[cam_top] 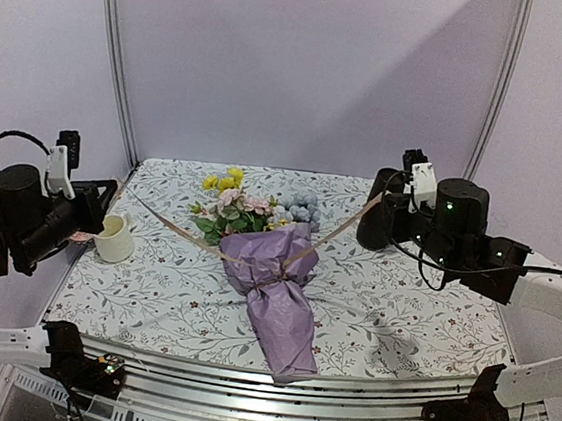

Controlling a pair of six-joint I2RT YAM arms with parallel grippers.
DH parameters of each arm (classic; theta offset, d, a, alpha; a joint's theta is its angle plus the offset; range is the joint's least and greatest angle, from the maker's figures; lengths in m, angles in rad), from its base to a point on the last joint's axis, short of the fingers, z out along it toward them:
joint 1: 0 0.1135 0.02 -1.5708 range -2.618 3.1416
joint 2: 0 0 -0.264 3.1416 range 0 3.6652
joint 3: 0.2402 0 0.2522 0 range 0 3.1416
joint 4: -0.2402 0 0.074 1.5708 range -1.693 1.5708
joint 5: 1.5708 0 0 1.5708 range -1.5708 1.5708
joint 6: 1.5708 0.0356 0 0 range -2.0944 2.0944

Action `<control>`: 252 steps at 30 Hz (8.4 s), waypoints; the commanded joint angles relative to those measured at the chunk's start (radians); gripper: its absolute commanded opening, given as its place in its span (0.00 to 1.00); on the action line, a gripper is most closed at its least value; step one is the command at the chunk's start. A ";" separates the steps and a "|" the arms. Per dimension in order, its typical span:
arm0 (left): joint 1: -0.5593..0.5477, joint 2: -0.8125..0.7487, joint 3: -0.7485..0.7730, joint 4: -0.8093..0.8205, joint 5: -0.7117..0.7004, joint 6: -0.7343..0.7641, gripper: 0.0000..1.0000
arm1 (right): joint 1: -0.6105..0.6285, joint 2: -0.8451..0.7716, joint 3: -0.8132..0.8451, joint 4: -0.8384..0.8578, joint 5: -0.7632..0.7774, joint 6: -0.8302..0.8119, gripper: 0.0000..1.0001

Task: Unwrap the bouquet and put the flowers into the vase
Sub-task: Untie the ribbon from the tied bouquet, then untie the half-tied ribbon from the folded wrapping paper.

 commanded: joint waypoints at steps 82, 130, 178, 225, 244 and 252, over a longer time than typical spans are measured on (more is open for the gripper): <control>-0.025 0.888 -0.092 0.634 0.711 0.082 0.52 | 0.005 0.755 -0.086 0.489 -1.056 0.345 0.29; -0.137 1.312 0.268 0.350 0.348 0.263 0.19 | 0.006 0.543 -0.261 0.643 -0.915 0.351 0.27; -0.119 0.955 -0.086 0.401 0.214 -0.071 0.00 | 0.005 0.514 -0.015 0.258 -0.613 0.032 0.38; 0.035 0.675 -0.393 0.671 0.458 -0.102 0.32 | 0.103 0.585 0.044 0.196 -0.457 -0.306 0.46; 0.008 0.909 -0.228 0.643 0.512 0.027 0.49 | 0.189 0.700 0.131 0.175 -0.107 -0.387 0.44; 0.000 1.034 -0.138 0.598 0.441 0.064 0.41 | 0.189 0.659 0.080 0.219 -0.043 -0.390 0.45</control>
